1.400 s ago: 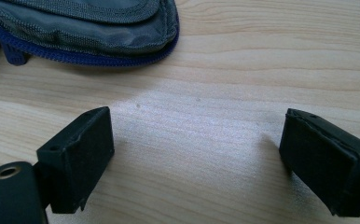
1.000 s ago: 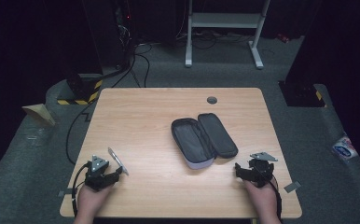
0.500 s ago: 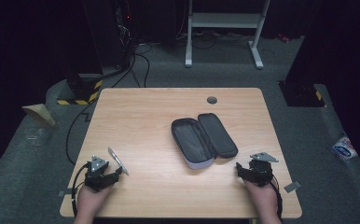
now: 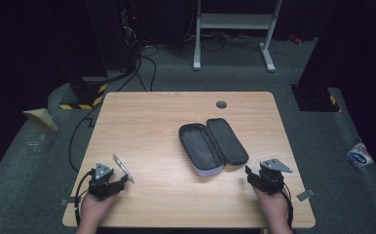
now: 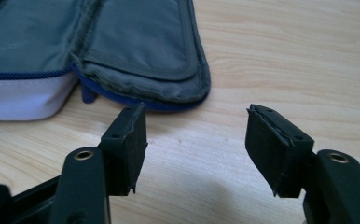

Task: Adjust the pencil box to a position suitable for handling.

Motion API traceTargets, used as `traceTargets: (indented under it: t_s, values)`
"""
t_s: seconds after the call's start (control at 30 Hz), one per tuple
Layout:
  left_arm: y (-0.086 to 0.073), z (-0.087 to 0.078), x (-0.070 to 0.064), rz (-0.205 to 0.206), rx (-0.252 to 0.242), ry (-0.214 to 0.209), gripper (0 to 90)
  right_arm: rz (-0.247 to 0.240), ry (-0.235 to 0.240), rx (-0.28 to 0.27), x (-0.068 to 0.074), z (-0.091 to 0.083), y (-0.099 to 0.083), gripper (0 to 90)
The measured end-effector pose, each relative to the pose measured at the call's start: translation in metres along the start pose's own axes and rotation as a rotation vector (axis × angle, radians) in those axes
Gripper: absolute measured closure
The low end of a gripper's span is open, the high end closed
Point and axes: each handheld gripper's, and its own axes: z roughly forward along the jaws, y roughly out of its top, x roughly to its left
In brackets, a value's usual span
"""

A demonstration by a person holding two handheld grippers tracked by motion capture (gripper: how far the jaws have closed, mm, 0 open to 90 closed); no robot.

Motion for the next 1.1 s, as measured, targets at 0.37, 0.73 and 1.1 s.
traceTargets:
  t_s: [0.37,0.73,1.1]
  values:
    - [0.000,0.000,0.000,0.001,0.000,0.000,35.3,-0.009,0.036,-0.025,0.014,0.000,0.010,43.8]
    - [0.000,0.000,0.000,0.003,0.002,-0.001,35.4,-0.041,0.085,-0.045,0.034,-0.003,0.023,45.8]
    - [0.000,0.000,0.000,0.002,0.004,-0.001,35.4,-0.057,0.109,-0.048,0.051,0.004,0.036,47.4]
